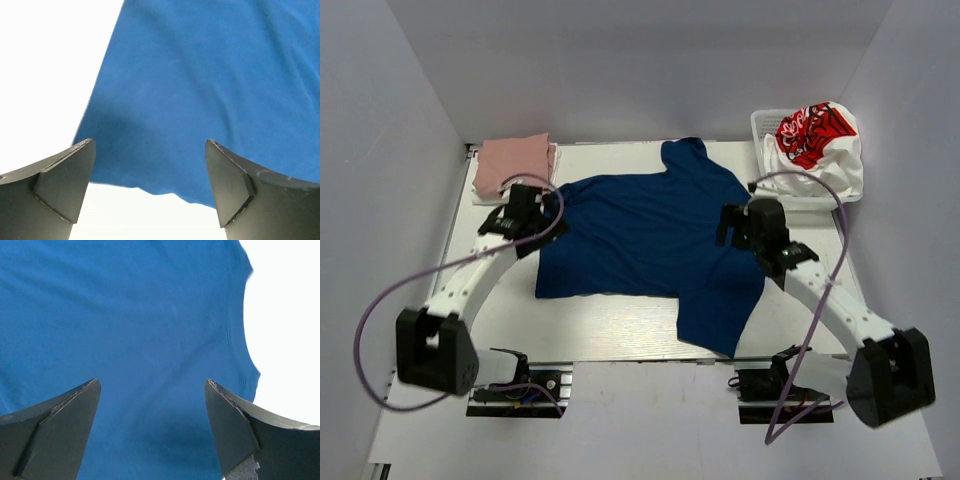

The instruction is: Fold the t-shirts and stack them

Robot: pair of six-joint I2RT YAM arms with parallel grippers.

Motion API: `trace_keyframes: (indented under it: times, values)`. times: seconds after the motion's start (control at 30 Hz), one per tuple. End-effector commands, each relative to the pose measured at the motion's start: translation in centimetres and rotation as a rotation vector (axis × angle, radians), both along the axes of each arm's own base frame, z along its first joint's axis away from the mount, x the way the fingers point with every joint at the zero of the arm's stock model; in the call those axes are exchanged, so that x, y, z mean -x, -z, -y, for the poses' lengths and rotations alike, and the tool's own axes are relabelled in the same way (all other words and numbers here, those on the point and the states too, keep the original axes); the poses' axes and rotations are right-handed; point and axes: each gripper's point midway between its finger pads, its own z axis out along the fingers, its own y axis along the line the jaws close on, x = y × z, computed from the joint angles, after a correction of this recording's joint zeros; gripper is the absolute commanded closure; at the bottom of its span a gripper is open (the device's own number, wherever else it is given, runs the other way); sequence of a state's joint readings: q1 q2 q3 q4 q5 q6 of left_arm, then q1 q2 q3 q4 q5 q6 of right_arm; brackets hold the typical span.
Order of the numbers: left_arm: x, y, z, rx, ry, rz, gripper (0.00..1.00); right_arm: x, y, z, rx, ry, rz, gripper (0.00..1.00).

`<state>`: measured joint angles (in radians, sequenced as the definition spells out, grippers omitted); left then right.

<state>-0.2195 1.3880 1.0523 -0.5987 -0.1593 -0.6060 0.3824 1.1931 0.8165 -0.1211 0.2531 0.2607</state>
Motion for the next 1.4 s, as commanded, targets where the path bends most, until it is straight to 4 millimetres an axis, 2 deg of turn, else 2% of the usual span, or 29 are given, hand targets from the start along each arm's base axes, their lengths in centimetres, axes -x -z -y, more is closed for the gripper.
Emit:
trace_keyframes:
  times: [0.0, 0.03, 0.07, 0.1, 0.13, 0.17, 0.2, 0.23, 0.27, 0.3, 0.37, 0.47, 0.6, 0.7, 0.8, 0.83, 0.93, 0.97, 1.03, 1.07, 1.1, 1.17, 1.3, 1.37]
  values:
    - [7.0, 4.3, -3.9, -0.026, -0.315, -0.161, 0.00, 5.3, 4.9, 1.8, -0.021, 0.076, -0.144, 0.10]
    - [8.1, 3.9, -4.2, -0.012, -0.352, -0.147, 0.00, 5.9, 4.9, 1.4, -0.053, 0.074, -0.146, 0.10]
    - [9.3, 4.5, -4.5, -0.012, -0.369, -0.172, 0.00, 7.4, 4.7, 1.6, -0.071, 0.066, -0.144, 0.10]
    - [10.8, 5.9, -4.5, 0.008, -0.408, -0.210, 0.00, 8.3, 5.1, 1.1, -0.100, 0.038, -0.167, 0.10]
    - [11.5, 6.5, -4.8, 0.010, -0.427, -0.220, 0.00, 9.1, 4.0, 0.6, -0.127, 0.011, -0.139, 0.10]
    - [11.8, 6.9, -4.8, 0.016, -0.437, -0.220, 0.00, 10.6, 5.1, 0.5, -0.113, -0.015, -0.203, 0.10]
    - [12.7, 7.9, -5.2, 0.025, -0.476, -0.238, 0.00, 11.2, 5.1, 0.1, -0.118, -0.049, -0.219, 0.10]
    - [12.8, 8.4, -5.0, 0.034, -0.473, -0.239, 0.02, 12.5, 5.9, 0.1, -0.095, -0.069, -0.267, 0.10]
    - [13.1, 8.8, -4.9, 0.037, -0.469, -0.253, 0.02, 12.9, 5.7, -0.7, -0.105, -0.107, -0.271, 0.10]
    - [12.5, 8.9, -4.3, 0.064, -0.457, -0.246, 0.06, 14.1, 6.4, -0.5, -0.082, -0.124, -0.325, 0.10]
    - [12.6, 9.6, -4.3, 0.064, -0.470, -0.261, 0.10, 15.4, 6.9, -1.5, -0.068, -0.182, -0.360, 0.10]
    - [12.0, 10.1, -4.6, 0.066, -0.504, -0.257, 0.13, 17.0, 7.4, -2.4, -0.046, -0.249, -0.396, 0.10]
    - [10.8, 10.0, -4.6, 0.084, -0.512, -0.218, 0.17, 18.6, 8.7, -3.3, -0.004, -0.302, -0.444, 0.10]
    - [10.7, 10.3, -4.6, 0.076, -0.505, -0.227, 0.23, 19.2, 8.7, -4.5, -0.001, -0.341, -0.448, 0.10]
    - [11.1, 11.7, -4.3, 0.086, -0.496, -0.259, 0.33, 19.3, 8.5, -5.3, 0.028, -0.359, -0.434, 0.10]
    - [11.1, 12.3, -4.1, 0.097, -0.491, -0.259, 0.44, 19.5, 8.6, -5.2, 0.046, -0.348, -0.450, 0.10]
    - [11.5, 13.7, -3.3, 0.112, -0.457, -0.314, 0.62, 20.1, 8.7, -5.5, 0.109, -0.350, -0.462, 0.10]
    - [11.3, 13.7, -3.3, 0.105, -0.447, -0.317, 0.79, 20.0, 8.4, -5.8, 0.111, -0.348, -0.457, 0.10]
    - [12.2, 13.8, -3.8, 0.071, -0.458, -0.359, 0.96, 20.9, 8.7, -5.9, 0.132, -0.334, -0.496, 0.10]
    - [12.2, 13.7, -4.3, 0.041, -0.471, -0.362, 1.00, 21.4, 9.2, -5.4, 0.163, -0.319, -0.528, 0.10]
    - [12.5, 13.8, -4.6, 0.023, -0.478, -0.369, 1.00, 21.8, 9.1, -5.7, 0.162, -0.295, -0.546, 0.10]
    - [12.0, 12.8, -4.7, 0.026, -0.481, -0.335, 1.00, 23.2, 10.3, -4.3, 0.246, -0.274, -0.622, 0.10]
    - [11.8, 12.1, -4.7, 0.046, -0.478, -0.288, 1.00, 25.6, 11.8, -4.1, 0.293, -0.279, -0.700, 0.10]
    - [11.7, 11.8, -4.9, 0.038, -0.472, -0.274, 1.00, 25.9, 12.4, -4.3, 0.299, -0.289, -0.700, 0.10]
